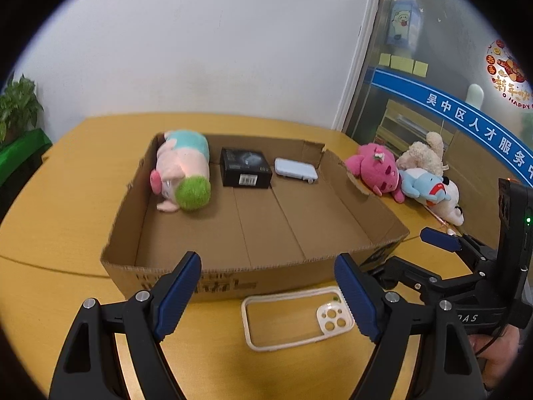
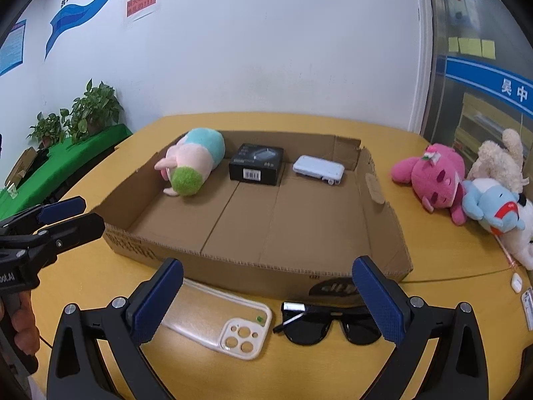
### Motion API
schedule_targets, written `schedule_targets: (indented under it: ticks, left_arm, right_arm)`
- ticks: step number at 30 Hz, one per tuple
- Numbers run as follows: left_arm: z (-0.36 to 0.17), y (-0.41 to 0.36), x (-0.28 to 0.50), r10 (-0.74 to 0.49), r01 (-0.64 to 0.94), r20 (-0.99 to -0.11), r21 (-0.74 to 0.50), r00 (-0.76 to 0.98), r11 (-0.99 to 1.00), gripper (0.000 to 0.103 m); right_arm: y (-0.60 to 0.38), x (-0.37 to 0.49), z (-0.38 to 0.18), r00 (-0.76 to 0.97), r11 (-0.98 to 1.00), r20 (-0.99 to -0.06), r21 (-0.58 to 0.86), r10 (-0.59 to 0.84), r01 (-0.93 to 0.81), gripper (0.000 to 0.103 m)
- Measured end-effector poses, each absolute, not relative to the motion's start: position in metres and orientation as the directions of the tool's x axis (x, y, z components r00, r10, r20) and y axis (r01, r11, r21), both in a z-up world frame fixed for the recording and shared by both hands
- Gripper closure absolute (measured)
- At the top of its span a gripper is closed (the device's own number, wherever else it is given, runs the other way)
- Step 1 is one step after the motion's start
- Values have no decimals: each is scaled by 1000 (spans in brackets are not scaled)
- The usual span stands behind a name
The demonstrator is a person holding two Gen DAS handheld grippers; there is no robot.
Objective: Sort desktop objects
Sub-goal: 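Open the left gripper and withdraw both tools from the box, then grasp the white-rimmed clear phone case rim with the left gripper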
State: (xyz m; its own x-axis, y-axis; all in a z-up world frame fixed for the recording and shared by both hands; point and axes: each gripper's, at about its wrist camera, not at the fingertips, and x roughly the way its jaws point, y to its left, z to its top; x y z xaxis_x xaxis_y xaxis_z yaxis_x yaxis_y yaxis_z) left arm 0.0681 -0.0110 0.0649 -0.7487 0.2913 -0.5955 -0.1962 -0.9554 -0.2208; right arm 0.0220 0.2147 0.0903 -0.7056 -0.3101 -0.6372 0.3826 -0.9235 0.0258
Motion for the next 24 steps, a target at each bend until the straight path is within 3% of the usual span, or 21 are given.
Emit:
schedule_targets:
  ticks: [6, 8, 11, 14, 16, 17, 18, 20, 24]
  left_arm:
    - [26, -19, 62, 325, -184, -673, -274, -665, -944, 27]
    - [12, -18, 58, 343, -186, -693, -294, -635, -938, 37]
    - [-10, -14, 47, 371, -188, -727, -324, -578, -927, 52]
    - [-30, -12, 37, 377, -165, -766, -343, -521, -925, 59]
    - [-41, -9, 32, 385, -159, -783, -354, -489, -922, 66]
    - [-45, -7, 32, 388, -159, -790, -356, -475, -921, 70]
    - [-49, -6, 31, 391, -162, -795, -357, -464, -920, 72]
    - [-53, -5, 32, 392, -167, -796, -357, -461, -919, 76]
    - [-54, -5, 32, 370, -158, -806, -336, -463, -929, 87]
  right_arm:
    - [232, 24, 53, -637, -920, -698, 82, -326, 382, 1]
    - [237, 22, 39, -603, -919, -724, 111, -335, 378, 4]
    - [239, 16, 15, -507, -897, -767, 199, -393, 395, 17]
    - [229, 14, -2, -444, -882, -799, 214, -405, 419, 20]
    - [221, 12, -15, -402, -875, -821, 222, -406, 430, 31]
    - [218, 12, -22, -385, -874, -829, 226, -405, 431, 43]
    - [216, 11, -27, -373, -873, -836, 229, -402, 430, 49]
    - [215, 12, -28, -386, -874, -828, 230, -407, 429, 53]
    - [207, 10, -30, -398, -875, -835, 185, -380, 447, 72]
